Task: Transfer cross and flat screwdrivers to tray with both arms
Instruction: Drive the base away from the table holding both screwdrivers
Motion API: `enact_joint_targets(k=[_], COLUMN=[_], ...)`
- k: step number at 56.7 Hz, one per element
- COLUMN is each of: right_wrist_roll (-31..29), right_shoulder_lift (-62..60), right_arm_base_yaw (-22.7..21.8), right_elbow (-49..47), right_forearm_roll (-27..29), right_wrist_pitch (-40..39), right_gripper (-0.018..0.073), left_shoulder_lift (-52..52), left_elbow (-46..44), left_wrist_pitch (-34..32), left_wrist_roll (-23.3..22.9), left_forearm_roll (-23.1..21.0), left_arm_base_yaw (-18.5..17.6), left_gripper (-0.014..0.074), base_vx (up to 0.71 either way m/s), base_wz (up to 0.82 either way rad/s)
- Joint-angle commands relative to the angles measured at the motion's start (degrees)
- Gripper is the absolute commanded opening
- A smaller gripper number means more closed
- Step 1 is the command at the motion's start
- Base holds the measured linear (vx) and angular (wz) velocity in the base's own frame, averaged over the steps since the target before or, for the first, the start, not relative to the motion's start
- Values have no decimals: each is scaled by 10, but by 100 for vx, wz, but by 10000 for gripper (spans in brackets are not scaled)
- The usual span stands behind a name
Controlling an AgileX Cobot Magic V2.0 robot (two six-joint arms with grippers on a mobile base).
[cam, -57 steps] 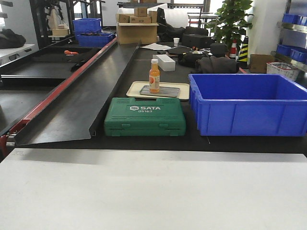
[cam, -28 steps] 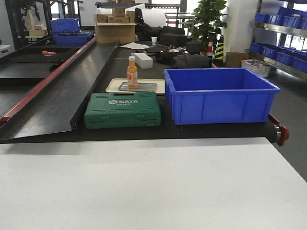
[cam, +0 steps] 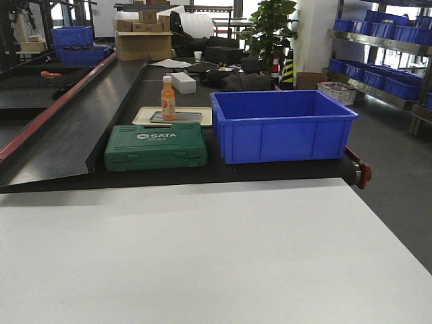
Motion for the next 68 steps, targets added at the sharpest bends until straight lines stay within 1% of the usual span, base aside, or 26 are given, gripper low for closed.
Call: enact_joint_targets(k=[1,42,68], right_wrist_roll=[-2,-2,-2], right_shoulder_lift=[4,4,4], right_arm_base_yaw=[0,0,0], right_elbow=[-16,-16,-16], right_forearm_roll=[16,16,15], right_wrist_pitch=[-47,-47,-47], right_gripper=[-9,-9,-9], left_shoulder_lift=[3,3,3], left_elbow=[-16,-16,-16], left_wrist_pitch=[-58,-58,-58], left_wrist_roll=[0,0,0], left_forearm_roll=[-5,-5,-5], left_arm_base_yaw=[-3,-3,-3], left_gripper=[-4,-4,-4], base_vx=[-20,-23,-23], base_wz=[-8,-15,-34])
